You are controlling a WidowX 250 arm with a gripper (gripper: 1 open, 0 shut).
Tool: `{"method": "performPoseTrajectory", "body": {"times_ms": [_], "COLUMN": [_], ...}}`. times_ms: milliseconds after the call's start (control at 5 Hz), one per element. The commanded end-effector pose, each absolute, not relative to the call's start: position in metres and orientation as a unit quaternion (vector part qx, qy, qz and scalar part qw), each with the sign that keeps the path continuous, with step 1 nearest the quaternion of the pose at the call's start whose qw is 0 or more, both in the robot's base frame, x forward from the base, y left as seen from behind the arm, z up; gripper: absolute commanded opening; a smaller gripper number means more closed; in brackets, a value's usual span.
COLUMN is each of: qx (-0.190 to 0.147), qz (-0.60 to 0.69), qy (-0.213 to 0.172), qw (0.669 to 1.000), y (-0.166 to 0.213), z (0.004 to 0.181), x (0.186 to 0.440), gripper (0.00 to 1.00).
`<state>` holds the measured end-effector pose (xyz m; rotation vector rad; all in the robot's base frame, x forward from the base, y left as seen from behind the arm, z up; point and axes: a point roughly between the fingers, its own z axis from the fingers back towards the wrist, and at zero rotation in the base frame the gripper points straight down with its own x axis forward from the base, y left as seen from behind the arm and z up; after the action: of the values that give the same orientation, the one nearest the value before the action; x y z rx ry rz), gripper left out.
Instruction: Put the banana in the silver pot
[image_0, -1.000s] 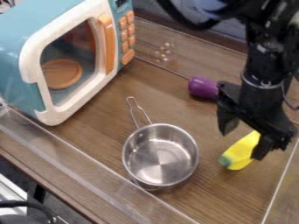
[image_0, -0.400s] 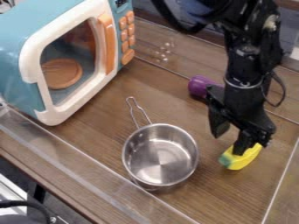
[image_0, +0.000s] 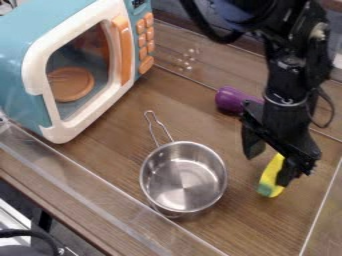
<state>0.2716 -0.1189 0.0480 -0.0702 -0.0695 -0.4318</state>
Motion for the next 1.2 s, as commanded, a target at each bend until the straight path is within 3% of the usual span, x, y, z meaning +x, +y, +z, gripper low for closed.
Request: {"method": "performPoseTrajectory", "body": {"times_ms": [0,400,600,1000], "qx": [-0.043,-0.047,-0.048,-0.051], "qz": [-0.237,-0.237,-0.185,-0.160], "qy": [-0.064,-0.070,-0.070,-0.057], "qw": [0.968,0.968,0.979,0.984], "y": [-0.135,-0.127,-0.106,-0.112], "z": [0.066,0.057,0.063,0.055], "x": [0.276,0.270,0.261,0.276], "gripper": [1.00,1.00,1.00,1.00]}}
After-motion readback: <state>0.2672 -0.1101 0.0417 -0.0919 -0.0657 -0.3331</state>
